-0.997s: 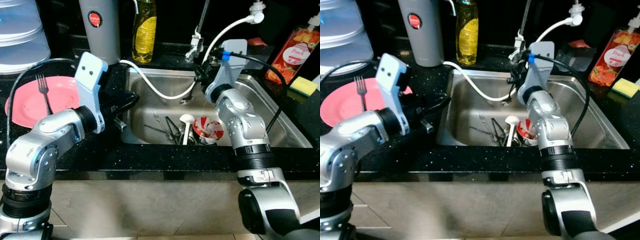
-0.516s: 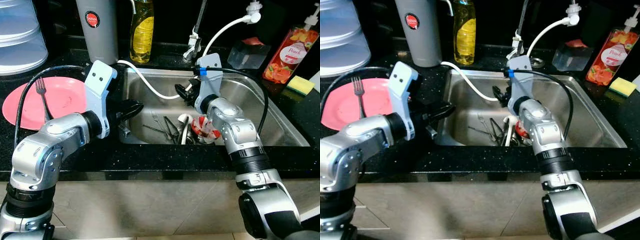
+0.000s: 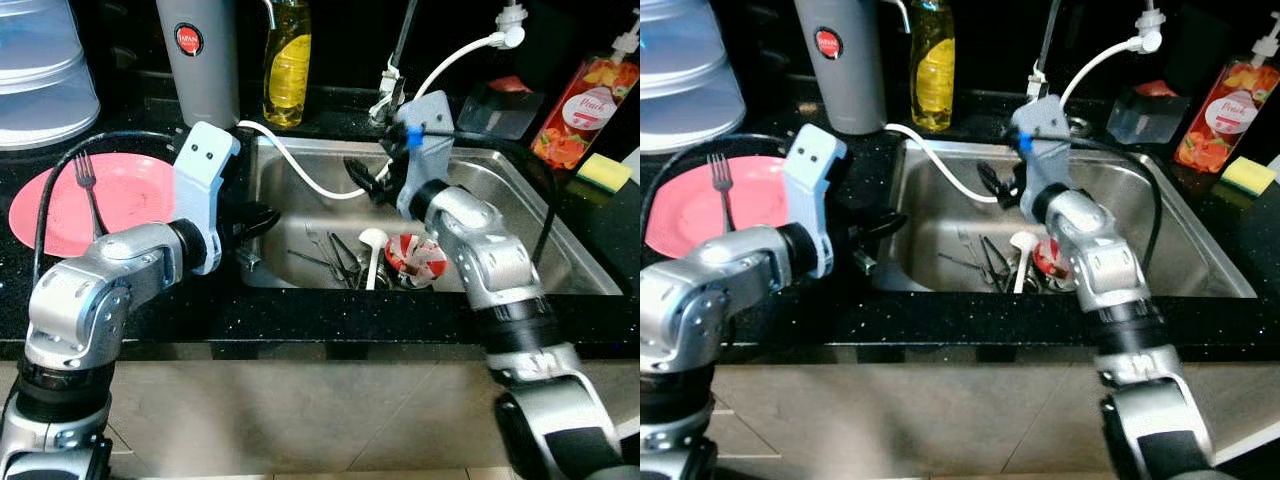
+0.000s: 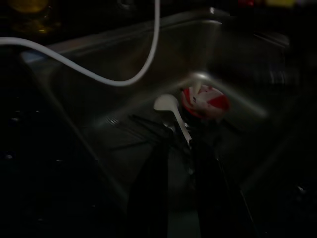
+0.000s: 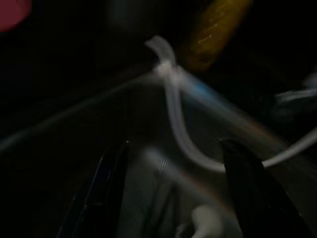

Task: Kitchen organization

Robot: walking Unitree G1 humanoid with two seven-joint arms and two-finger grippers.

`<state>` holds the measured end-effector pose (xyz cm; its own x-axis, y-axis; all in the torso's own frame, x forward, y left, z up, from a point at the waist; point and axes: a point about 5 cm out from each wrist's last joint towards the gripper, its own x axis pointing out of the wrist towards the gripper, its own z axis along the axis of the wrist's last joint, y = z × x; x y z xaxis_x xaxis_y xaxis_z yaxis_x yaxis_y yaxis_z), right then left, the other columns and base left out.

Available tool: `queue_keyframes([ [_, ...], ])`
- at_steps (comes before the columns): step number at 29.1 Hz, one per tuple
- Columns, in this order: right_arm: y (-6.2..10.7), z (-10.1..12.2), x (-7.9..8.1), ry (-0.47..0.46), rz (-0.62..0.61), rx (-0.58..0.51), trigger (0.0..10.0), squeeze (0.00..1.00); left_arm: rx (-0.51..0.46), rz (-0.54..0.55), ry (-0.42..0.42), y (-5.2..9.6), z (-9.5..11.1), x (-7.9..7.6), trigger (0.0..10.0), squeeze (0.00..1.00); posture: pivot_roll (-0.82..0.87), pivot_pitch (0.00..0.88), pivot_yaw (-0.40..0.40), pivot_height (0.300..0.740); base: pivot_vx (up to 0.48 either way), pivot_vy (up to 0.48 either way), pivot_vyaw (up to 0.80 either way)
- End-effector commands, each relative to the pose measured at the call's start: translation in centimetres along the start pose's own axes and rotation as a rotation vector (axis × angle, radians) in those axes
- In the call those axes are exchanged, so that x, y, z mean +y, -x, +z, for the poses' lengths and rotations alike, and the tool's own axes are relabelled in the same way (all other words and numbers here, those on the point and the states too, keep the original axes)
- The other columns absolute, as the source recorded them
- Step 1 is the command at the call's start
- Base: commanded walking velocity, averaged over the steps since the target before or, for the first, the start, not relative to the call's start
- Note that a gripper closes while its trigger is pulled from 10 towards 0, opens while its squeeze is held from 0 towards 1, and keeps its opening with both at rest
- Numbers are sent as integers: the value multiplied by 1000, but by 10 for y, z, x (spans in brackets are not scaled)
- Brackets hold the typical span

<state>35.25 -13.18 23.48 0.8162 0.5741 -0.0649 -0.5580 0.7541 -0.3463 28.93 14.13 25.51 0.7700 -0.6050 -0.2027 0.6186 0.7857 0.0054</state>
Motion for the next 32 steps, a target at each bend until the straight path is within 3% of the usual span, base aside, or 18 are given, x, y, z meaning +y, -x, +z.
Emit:
queue_keyframes([
  [1,4,3,9,42,89,-6,10000,0,-12,24,-23,1,5,3,10000,0,260,0,-82,740,0,0,0],
  [6,6,5,8,12,89,-34,10000,0,-4,65,-4,1,5,10,10000,0,256,0,-83,740,0,0,0],
  [7,5,10,4,-74,54,-75,10000,0,0,115,-14,2,5,15,10000,0,256,0,-83,740,0,0,0],
  [12,4,14,0,-151,30,-106,10000,0,8,210,-18,2,3,26,10000,0,259,0,-84,740,0,0,0],
  [13,3,14,-1,-161,17,-106,10000,0,15,296,-16,2,4,37,10000,0,262,0,-83,740,0,0,0],
  [14,3,14,-1,-161,17,-106,10000,0,15,296,-16,2,4,37,10000,0,262,0,-83,740,0,0,0],
  [18,3,14,-4,-172,-4,-108,10000,0,68,590,41,10,3,73,10000,0,262,0,-83,740,0,0,0],
  [20,3,14,-4,-172,-4,-108,10000,0,68,590,41,10,3,73,10000,0,262,0,-83,740,0,0,0],
  [21,3,14,-3,-170,0,-107,10000,0,86,679,75,15,0,83,10000,0,267,0,-84,740,0,0,0],
  [22,3,14,-3,-170,0,-107,10000,0,86,679,75,15,0,83,10000,0,267,0,-84,740,0,0,0],
  [23,3,14,-3,-170,1,-105,10000,0,107,756,104,20,-5,92,10000,0,267,0,-84,740,0,0,0],
  [26,3,14,-2,-177,1,-105,10000,0,140,852,155,27,-13,104,10000,0,265,0,-82,740,0,0,0],
  [32,3,14,-1,-186,1,-106,10000,0,176,962,228,34,-23,115,10000,0,269,0,-83,740,0,0,0],
])
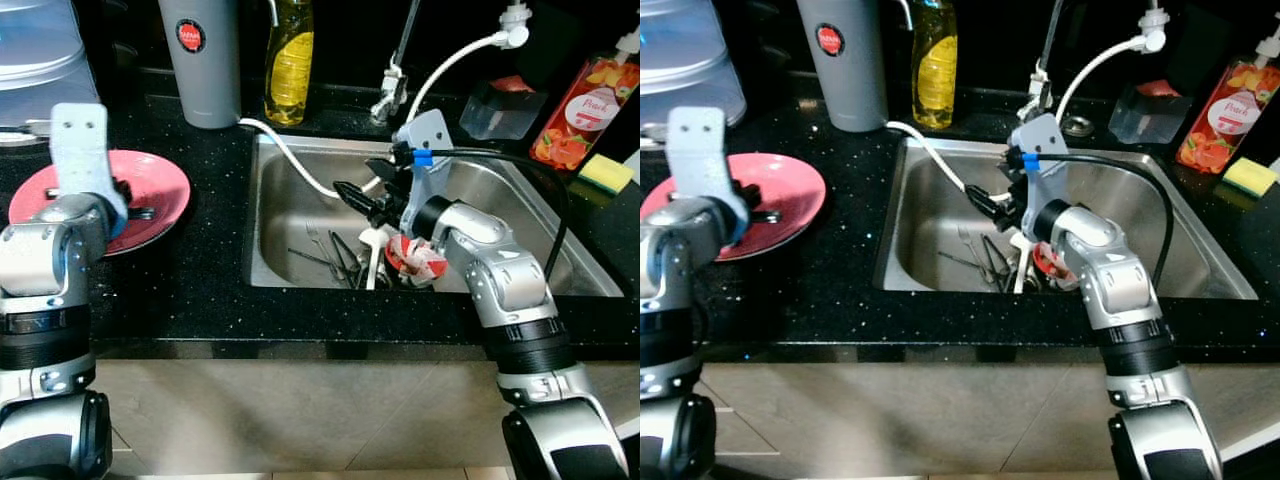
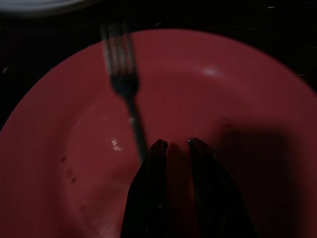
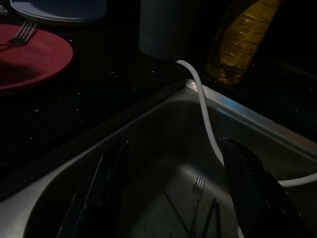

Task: Kitchen organization

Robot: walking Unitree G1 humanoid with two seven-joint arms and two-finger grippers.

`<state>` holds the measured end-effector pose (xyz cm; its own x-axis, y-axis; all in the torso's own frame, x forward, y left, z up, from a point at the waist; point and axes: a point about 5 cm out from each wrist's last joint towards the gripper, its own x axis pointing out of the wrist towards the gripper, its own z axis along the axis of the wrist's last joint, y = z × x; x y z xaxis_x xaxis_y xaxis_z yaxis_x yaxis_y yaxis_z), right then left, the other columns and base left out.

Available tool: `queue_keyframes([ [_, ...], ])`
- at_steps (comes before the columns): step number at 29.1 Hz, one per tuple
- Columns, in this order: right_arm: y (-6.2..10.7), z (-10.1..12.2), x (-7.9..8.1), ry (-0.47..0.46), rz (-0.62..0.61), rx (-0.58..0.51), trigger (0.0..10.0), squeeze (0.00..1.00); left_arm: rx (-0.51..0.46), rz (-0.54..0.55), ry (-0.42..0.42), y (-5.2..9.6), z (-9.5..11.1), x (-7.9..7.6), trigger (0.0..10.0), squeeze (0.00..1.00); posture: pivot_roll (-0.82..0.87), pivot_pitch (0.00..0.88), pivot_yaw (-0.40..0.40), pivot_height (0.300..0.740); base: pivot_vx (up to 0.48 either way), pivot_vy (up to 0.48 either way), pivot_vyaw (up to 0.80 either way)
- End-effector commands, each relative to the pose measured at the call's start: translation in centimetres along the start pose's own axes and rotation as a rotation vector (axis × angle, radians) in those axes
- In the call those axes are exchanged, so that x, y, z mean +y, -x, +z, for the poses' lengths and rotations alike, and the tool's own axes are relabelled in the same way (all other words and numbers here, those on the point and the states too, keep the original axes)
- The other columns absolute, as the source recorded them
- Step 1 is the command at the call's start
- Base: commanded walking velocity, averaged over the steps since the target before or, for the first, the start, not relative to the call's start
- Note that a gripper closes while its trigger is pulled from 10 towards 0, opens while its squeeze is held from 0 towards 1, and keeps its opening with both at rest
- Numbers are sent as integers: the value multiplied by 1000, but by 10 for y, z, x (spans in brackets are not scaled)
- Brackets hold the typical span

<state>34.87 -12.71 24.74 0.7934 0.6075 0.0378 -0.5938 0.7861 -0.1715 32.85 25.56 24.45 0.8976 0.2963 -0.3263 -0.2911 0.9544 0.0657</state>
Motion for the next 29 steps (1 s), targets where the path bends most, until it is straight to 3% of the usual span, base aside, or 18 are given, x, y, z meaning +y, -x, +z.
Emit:
queue_keyframes([
  [1,1,1,-2,-4,-12,3,10000,0,29,20,14,-3,-3,-1,10000,0,269,0,-83,740,0,0,0],
  [2,1,1,-2,-5,-11,3,10000,0,38,35,28,-4,-4,0,10000,0,269,0,-83,740,0,0,0],
  [3,1,1,-1,-5,-11,3,10000,0,43,37,35,-4,-5,1,10000,86,269,0,-83,740,0,0,0],
  [4,1,1,-1,-5,-10,3,10000,0,44,29,40,-4,-5,0,10000,1000,270,0,-84,740,0,0,0],
  [9,0,1,-1,-6,-10,4,10000,0,39,31,42,-4,-3,-2,10000,1000,269,0,-82,740,0,0,0],
  [10,0,1,-1,-7,-12,4,10000,0,32,46,21,-4,-1,-1,10000,0,269,0,-82,740,0,0,0],
  [19,0,2,-2,-6,-15,1,10000,0,107,89,3,-12,-17,4,10000,0,266,0,-80,740,0,0,0],
  [24,1,2,-2,-6,-16,1,10000,0,146,69,38,-13,-26,4,10000,0,264,0,-82,740,0,0,0],
  [25,1,2,-2,-6,-16,-1,10000,0,146,70,45,-13,-26,4,4549,0,264,0,-82,740,0,0,0],
  [26,1,2,-2,-6,-16,-1,10000,0,146,70,45,-13,-26,4,4549,0,264,0,-82,740,0,0,0],
  [27,1,3,-3,-6,-14,-4,10000,0,149,63,62,-14,-27,4,0,0,264,0,-84,740,0,0,0],
  [29,1,4,-3,-6,-14,-5,10000,0,149,62,63,-14,-27,4,0,0,265,0,-85,740,0,0,0],
])
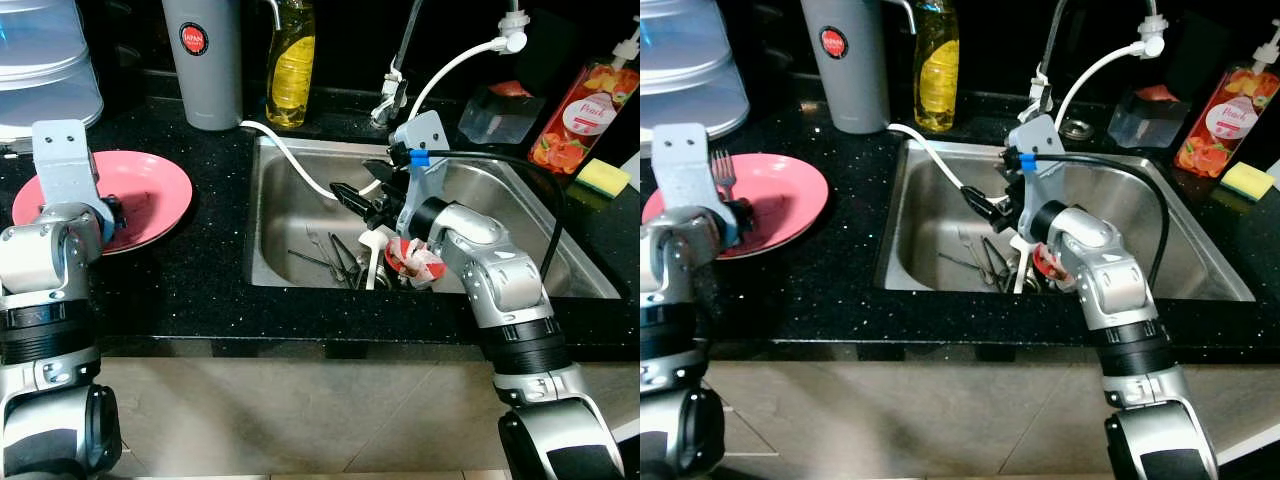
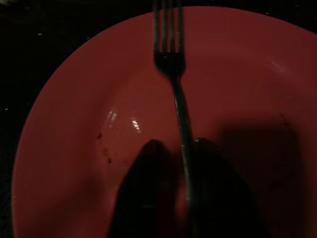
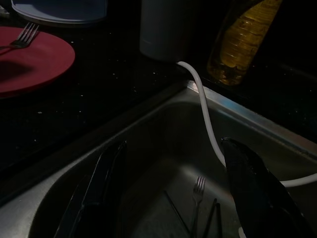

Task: Kitchen organization

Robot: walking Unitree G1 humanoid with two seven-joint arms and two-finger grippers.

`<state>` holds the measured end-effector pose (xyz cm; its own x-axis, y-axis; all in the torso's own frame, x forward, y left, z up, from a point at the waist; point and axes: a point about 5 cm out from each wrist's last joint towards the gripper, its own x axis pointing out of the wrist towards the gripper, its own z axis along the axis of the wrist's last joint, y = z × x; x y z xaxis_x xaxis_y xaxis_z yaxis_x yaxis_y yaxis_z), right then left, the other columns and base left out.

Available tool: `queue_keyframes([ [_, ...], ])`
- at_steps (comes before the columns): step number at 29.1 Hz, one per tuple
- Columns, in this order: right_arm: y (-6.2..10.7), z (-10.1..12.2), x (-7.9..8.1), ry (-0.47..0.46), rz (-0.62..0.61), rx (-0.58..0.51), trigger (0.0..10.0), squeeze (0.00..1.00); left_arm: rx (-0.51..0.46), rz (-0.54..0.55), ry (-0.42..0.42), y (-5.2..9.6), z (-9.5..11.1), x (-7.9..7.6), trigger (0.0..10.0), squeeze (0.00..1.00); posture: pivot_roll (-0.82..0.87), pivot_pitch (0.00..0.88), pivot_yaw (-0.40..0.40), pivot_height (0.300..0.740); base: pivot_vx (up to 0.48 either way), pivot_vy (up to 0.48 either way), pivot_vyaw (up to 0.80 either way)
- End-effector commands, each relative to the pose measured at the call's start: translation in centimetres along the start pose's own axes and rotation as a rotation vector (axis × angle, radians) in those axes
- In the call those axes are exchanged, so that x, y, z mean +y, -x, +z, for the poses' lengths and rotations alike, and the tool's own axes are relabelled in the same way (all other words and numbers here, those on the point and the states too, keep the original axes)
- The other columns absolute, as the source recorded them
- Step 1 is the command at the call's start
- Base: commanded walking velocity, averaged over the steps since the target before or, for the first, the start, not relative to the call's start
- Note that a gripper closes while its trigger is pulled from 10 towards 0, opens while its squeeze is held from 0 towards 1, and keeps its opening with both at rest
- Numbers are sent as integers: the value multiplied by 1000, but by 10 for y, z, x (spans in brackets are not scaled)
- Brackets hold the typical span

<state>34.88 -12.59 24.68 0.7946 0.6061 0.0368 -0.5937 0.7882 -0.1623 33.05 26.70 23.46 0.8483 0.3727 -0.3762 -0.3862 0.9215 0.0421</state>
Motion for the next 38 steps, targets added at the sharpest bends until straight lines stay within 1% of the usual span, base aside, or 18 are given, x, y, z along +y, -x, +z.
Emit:
queue_keyframes([
  [1,2,4,-4,3,-12,-8,10000,0,90,-18,3,-6,-18,-5,0,0,265,0,-84,740,0,0,0],
  [11,1,6,-3,2,-13,-16,10000,0,73,-2,-17,-6,-17,-4,0,0,266,0,-83,740,0,0,0],
  [15,1,6,-3,1,-14,-18,10000,0,7,27,-50,-5,-8,-3,0,0,265,0,-82,740,0,0,0],
  [16,1,6,-3,1,-14,-19,10000,0,-80,44,-72,-1,5,-4,39,0,265,0,-82,740,0,0,0],
  [17,1,6,-3,1,-15,-20,10000,0,-203,44,-101,6,22,-8,10000,0,265,0,-83,740,0,0,0],
  [18,1,7,-4,1,-18,-24,10000,0,-332,16,-78,16,39,-13,10000,0,265,0,-83,740,0,0,0],
  [19,1,7,-4,1,-18,-24,10000,0,-332,16,-78,16,39,-13,10000,0,265,0,-83,740,0,0,0],
  [20,1,8,-4,1,-23,-30,10000,0,-424,-15,-66,25,51,-17,10000,0,265,0,-83,740,0,0,0],
  [23,1,18,-11,-35,-79,-105,10000,0,-554,-145,-45,40,61,-25,10000,0,265,0,-84,740,0,0,0],
  [27,5,31,-19,-96,-107,-192,10000,0,-567,-286,-47,46,58,-29,10000,0,265,0,-84,740,0,0,0],
  [28,5,31,-19,-96,-107,-192,10000,0,-567,-286,-47,46,58,-29,10000,0,265,0,-84,740,0,0,0],
  [30,7,35,-20,-114,-102,-224,10000,0,-544,-379,-83,47,54,-34,10000,0,265,0,-84,740,0,0,0],
  [31,9,41,-18,-156,-70,-275,10000,0,-535,-529,-141,53,49,-40,10000,0,265,0,-84,740,0,0,0],
  [32,10,44,-16,-172,-49,-298,10000,0,-540,-587,-150,56,48,-41,10000,0,265,0,-84,740,0,0,0],
  [33,10,44,-16,-172,-49,-298,10000,0,-540,-587,-150,56,48,-41,10000,0,265,0,-84,740,0,0,0],
  [35,13,49,-11,-199,15,-337,10000,0,-548,-692,-144,63,50,-40,10000,0,267,0,-82,740,0,0,0],
  [37,15,50,-3,-211,80,-354,10000,0,-538,-825,-200,73,45,-43,10000,0,265,0,-79,740,0,0,0],
  [38,15,50,-3,-211,80,-354,10000,0,-538,-825,-200,73,45,-43,10000,0,265,0,-79,740,0,0,0],
])
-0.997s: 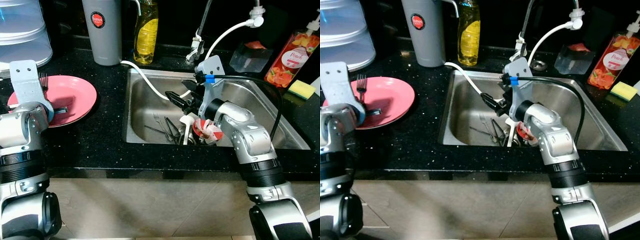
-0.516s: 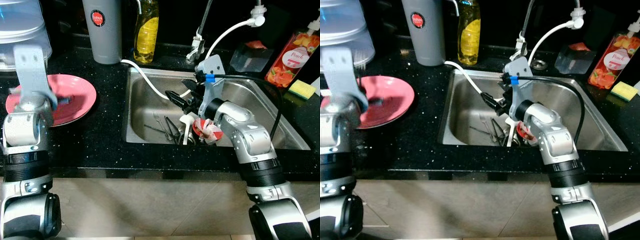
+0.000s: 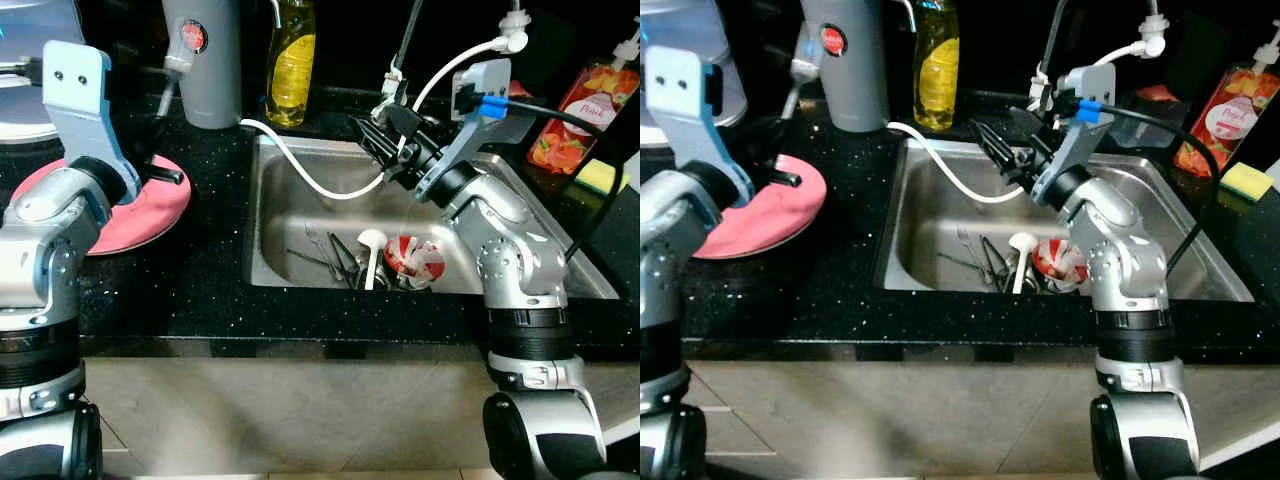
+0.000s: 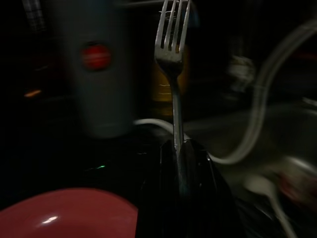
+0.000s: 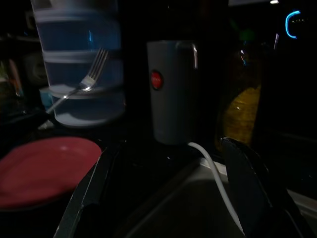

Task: Kitchen organization

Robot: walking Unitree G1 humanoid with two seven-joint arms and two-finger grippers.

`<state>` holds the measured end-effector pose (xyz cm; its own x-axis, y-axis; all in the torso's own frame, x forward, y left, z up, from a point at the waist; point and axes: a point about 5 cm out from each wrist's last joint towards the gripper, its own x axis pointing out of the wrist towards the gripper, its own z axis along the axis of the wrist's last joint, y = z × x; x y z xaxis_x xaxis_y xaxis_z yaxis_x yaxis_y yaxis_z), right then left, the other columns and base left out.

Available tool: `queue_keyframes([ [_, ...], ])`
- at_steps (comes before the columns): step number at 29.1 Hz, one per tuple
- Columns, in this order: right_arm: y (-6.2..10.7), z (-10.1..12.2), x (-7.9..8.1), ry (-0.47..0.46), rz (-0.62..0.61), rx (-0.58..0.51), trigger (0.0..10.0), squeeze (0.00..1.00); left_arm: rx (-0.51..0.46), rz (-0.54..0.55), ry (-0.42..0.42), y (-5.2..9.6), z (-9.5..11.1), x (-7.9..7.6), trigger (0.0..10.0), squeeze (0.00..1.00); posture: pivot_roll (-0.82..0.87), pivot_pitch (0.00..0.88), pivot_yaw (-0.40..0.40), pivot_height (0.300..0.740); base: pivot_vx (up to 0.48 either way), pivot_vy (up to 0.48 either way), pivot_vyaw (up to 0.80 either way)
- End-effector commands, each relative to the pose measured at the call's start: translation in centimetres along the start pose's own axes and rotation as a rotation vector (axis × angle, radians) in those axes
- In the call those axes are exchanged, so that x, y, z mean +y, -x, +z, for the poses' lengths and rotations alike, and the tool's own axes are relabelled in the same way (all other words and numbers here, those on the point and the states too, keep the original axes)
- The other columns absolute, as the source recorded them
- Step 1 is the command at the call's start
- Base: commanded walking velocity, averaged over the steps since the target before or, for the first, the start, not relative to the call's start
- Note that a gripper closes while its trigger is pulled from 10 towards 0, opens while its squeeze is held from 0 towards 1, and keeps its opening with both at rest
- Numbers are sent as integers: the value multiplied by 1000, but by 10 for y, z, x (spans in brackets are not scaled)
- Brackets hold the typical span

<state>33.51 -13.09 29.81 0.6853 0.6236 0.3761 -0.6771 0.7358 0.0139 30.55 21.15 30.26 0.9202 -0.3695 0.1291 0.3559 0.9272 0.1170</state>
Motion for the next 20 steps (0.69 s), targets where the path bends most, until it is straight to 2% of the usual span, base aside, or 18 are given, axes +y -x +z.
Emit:
queue_keyframes([
  [1,4,-1,3,-22,37,4,10000,0,24,-131,-11,4,-1,-12,10000,0,265,0,-79,740,0,0,0],
  [4,8,-5,17,-21,140,21,10000,0,56,-344,-56,15,-4,-33,10000,0,265,0,-79,740,0,0,0],
  [6,11,-7,25,-30,210,32,10000,0,33,-420,-62,19,-2,-41,10000,0,262,0,-79,740,0,0,0],
  [7,11,-7,25,-30,210,32,10000,0,33,-420,-62,19,-2,-41,10000,0,262,0,-79,740,0,0,0],
  [9,13,-7,32,-55,257,18,10000,0,-11,-497,-22,20,3,-49,10000,0,261,0,-80,740,0,0,0],
  [11,13,-7,32,-55,257,18,10000,0,-11,-497,-22,20,3,-49,10000,0,261,0,-80,740,0,0,0],
  [13,13,-4,33,-100,269,-8,10000,0,-42,-561,12,19,5,-57,10000,0,260,0,-79,740,0,0,0],
  [17,15,0,36,-170,296,-42,10000,0,-51,-602,31,18,5,-63,10000,0,260,0,-79,740,0,0,0],
  [20,15,1,37,-187,306,-50,10000,0,-56,-614,34,18,5,-65,10000,0,260,0,-79,740,0,0,0],
])
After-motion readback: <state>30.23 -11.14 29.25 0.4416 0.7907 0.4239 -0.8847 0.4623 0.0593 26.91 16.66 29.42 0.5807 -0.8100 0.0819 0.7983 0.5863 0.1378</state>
